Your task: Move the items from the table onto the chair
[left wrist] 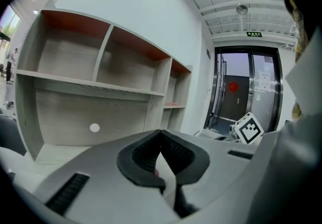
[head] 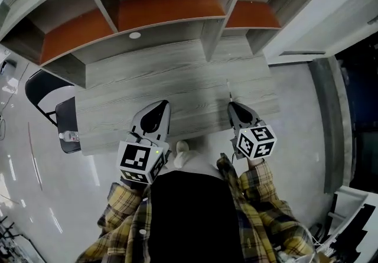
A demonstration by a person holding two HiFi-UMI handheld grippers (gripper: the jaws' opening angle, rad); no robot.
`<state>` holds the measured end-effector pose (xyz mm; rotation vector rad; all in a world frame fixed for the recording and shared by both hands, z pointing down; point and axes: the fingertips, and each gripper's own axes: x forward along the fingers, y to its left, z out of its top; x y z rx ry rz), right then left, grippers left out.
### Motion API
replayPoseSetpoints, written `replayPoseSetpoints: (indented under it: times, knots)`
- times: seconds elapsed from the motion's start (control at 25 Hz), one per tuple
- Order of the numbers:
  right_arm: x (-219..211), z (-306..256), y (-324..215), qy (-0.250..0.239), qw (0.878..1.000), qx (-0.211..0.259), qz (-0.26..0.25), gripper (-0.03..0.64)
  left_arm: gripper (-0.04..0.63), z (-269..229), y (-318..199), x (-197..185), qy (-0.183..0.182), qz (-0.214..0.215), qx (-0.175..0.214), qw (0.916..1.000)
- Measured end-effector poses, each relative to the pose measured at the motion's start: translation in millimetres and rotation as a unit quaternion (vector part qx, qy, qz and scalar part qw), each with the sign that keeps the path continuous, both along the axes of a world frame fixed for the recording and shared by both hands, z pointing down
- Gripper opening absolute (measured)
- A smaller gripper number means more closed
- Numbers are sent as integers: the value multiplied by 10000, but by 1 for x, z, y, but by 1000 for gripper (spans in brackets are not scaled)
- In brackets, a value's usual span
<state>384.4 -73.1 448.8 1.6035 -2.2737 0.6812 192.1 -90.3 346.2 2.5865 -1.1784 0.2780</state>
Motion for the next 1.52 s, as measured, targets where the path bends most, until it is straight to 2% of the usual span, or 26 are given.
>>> replayPoseSetpoints:
  times: [0.12,0.28,0.4,0.48,0.56,0.76,1.04,1.28,1.52]
  knots:
    - [24,44,-11,226,9990,-375,83,21,5,11,14,7,-84,32,-180,9998]
    - [51,100,-26,63,9956,-842,399,23,5,26,31,5,-250,-27,-420,9988]
    - [65,129,-31,127,9929,-1055,544,28,5,36,40,-3,-370,-175,-582,9975]
    - [67,143,-33,235,9919,-1158,461,88,5,40,44,-10,-422,-288,-672,9964]
    - [67,154,-35,371,9911,-1233,337,110,5,45,48,-17,-470,-403,-743,9953]
    - [65,178,-38,977,9864,-1316,122,115,5,48,59,-27,-512,-604,-810,9936]
    - [63,184,-42,1400,9798,-1427,90,114,5,48,72,-29,-515,-658,-825,9931]
    - [62,185,-42,1287,9800,-1510,159,86,5,46,77,-32,-476,-728,-783,9931]
    - [67,185,-40,937,9806,-1646,494,65,5,46,84,-36,-447,-781,-768,9930]
